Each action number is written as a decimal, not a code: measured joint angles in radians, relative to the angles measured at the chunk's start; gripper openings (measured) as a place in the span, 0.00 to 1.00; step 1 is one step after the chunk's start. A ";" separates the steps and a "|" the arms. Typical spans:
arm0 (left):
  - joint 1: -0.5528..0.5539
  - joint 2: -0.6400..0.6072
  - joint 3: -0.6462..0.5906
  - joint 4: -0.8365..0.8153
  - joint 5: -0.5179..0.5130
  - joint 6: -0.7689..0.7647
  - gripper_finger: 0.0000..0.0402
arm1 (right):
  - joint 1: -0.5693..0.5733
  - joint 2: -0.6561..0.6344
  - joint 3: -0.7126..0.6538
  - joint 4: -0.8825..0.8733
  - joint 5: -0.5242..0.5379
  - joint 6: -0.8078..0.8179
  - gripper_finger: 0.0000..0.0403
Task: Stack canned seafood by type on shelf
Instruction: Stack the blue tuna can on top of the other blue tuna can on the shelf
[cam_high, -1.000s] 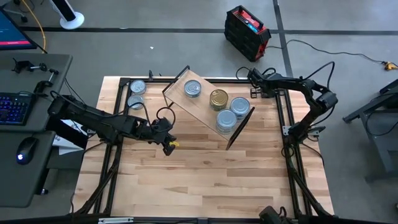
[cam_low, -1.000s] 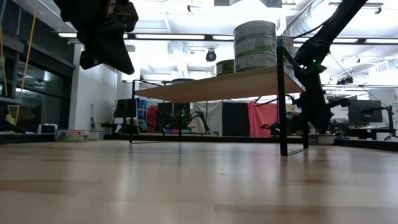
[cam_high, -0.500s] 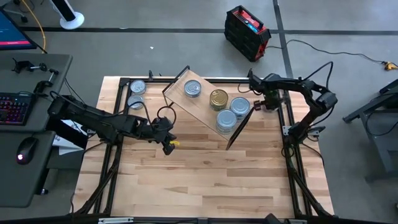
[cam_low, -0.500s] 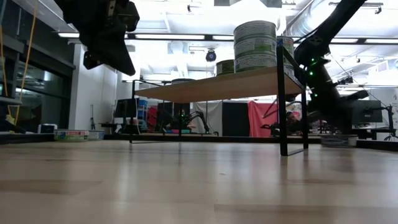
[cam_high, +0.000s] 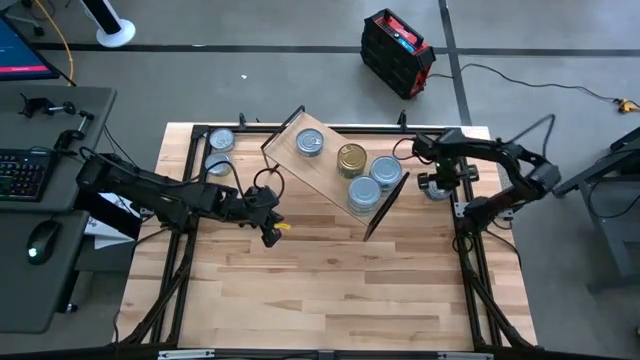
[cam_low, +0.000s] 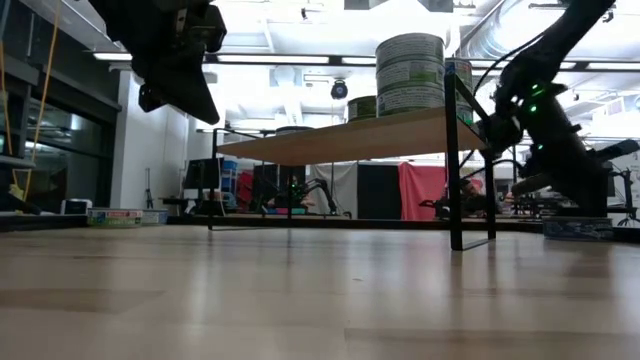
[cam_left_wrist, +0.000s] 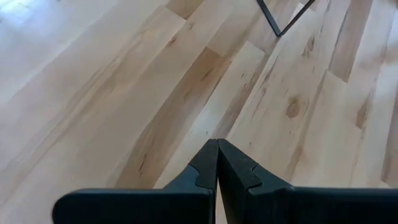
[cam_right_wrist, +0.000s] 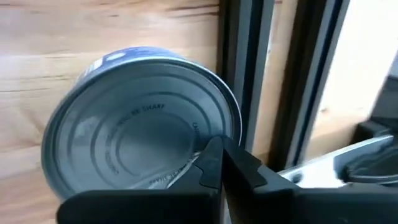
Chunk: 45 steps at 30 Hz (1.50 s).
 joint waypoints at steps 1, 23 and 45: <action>0.005 0.000 0.000 0.000 0.000 0.005 0.00 | -0.001 -0.033 -0.006 0.006 -0.014 0.003 0.00; 0.048 0.000 0.000 0.003 0.000 0.029 0.00 | 0.012 -0.686 -0.120 0.296 -0.338 -0.150 0.00; 0.048 0.000 0.000 0.035 0.000 -0.147 0.00 | 0.013 -0.670 -0.321 0.446 -0.442 -0.083 0.00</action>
